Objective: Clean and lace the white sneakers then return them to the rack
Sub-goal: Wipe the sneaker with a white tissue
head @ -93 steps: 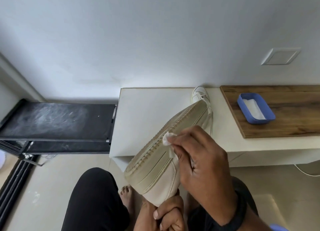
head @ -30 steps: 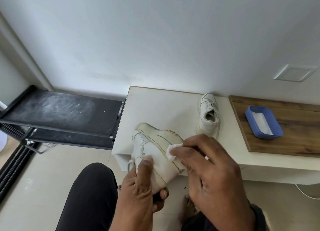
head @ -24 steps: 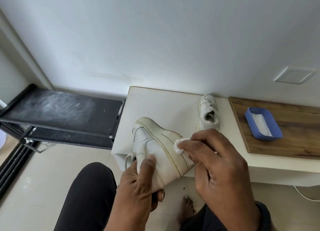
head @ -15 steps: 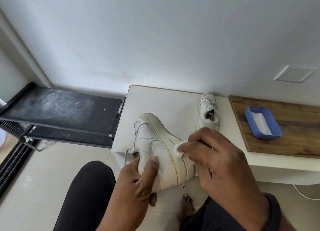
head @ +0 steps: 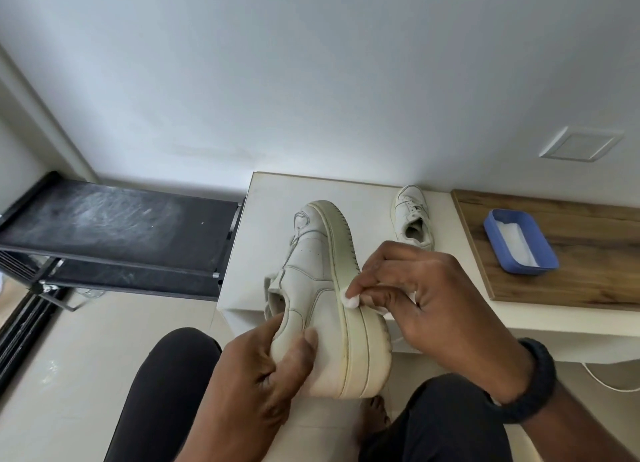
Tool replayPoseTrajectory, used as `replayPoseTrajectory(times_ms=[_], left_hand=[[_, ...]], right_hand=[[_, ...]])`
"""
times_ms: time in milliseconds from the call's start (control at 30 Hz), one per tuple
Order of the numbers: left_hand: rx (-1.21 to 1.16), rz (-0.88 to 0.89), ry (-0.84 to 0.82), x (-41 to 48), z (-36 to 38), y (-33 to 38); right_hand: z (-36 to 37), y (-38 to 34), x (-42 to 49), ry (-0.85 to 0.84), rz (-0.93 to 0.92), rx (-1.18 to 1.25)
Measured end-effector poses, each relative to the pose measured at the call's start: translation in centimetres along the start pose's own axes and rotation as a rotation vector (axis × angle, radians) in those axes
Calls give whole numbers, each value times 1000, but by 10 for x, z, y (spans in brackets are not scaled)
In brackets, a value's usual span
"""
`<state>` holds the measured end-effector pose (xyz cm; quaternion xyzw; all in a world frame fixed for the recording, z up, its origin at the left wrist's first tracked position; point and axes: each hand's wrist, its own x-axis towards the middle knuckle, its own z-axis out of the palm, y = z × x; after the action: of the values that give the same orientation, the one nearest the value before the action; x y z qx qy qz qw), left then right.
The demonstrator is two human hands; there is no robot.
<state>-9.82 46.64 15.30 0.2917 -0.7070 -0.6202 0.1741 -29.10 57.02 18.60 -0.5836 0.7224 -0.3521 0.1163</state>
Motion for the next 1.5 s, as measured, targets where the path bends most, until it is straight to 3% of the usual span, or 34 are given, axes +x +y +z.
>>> replayPoseTrajectory(times_ms=[167, 400, 667, 900, 967, 1167, 1233, 1367, 1500], left_hand=[[51, 16, -6, 1, 0, -5], [108, 37, -14, 1, -5, -11], [113, 68, -53, 2, -7, -9], [183, 96, -57, 5, -15, -18], [204, 113, -72, 8, -15, -17], [224, 171, -53, 23, -11, -14], [230, 163, -33, 30, -11, -14], [291, 148, -27, 40, -16, -17], [294, 126, -37, 48, -11, -19]], right_hand=[[7, 13, 9, 52, 40, -60], [-3, 5, 3, -136, -13, 68], [14, 30, 21, 112, 52, -51], [-4, 27, 20, -225, 114, 238], [-4, 33, 23, -182, 105, 232], [18, 53, 36, 220, 53, -30], [20, 53, 36, 199, 18, -16], [10, 56, 34, -74, 22, 274], [29, 82, 43, 196, 95, 76]])
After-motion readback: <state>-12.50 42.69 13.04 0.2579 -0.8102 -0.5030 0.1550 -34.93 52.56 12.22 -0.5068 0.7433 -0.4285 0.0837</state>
